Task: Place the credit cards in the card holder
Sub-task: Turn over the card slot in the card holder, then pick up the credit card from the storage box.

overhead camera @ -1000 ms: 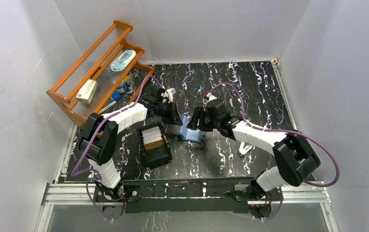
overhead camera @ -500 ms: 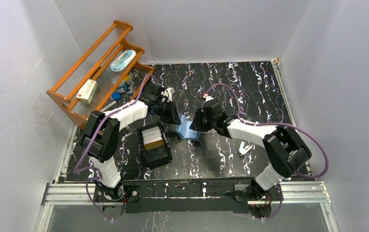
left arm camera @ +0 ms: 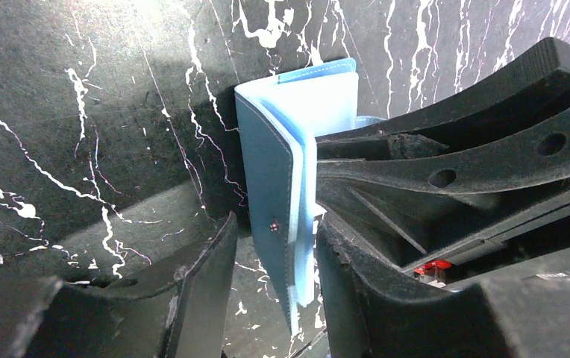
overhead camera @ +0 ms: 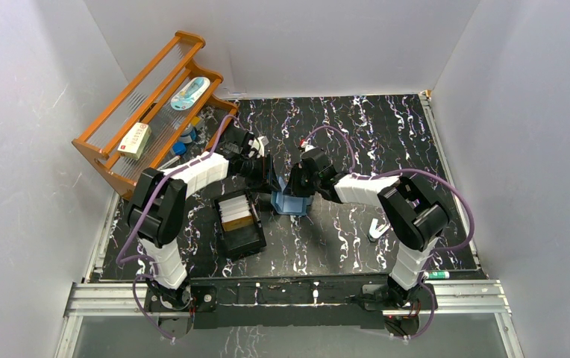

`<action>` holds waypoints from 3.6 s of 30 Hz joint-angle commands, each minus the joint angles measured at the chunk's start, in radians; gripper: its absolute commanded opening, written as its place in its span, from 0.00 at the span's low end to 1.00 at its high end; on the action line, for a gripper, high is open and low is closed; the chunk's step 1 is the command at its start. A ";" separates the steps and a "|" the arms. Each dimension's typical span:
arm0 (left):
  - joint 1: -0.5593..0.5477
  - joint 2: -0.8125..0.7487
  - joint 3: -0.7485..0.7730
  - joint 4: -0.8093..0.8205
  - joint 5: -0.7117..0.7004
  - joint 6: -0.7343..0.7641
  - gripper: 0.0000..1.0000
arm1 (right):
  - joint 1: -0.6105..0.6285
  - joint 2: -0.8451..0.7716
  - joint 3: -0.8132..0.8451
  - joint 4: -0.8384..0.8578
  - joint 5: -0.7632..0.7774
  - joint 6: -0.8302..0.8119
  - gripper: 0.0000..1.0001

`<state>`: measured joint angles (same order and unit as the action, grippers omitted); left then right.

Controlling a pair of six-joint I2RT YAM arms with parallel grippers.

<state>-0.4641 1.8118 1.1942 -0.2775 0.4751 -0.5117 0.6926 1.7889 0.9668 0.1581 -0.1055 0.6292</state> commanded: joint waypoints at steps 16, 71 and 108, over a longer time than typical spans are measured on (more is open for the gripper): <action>0.109 0.017 0.115 -0.034 0.101 0.017 0.00 | 0.025 -0.257 -0.030 -0.047 -0.063 -0.153 0.48; 0.378 0.182 0.185 -0.074 0.298 0.030 0.03 | 0.519 0.123 0.318 -0.072 0.081 -1.357 0.70; 0.377 0.152 0.149 -0.020 0.348 -0.007 0.07 | 0.545 0.116 0.172 0.235 0.303 -1.423 0.52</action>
<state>-0.0887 1.9923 1.3491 -0.2909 0.7738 -0.5091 1.2392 1.9530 1.1477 0.3180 0.1780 -0.8112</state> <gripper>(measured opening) 0.069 0.533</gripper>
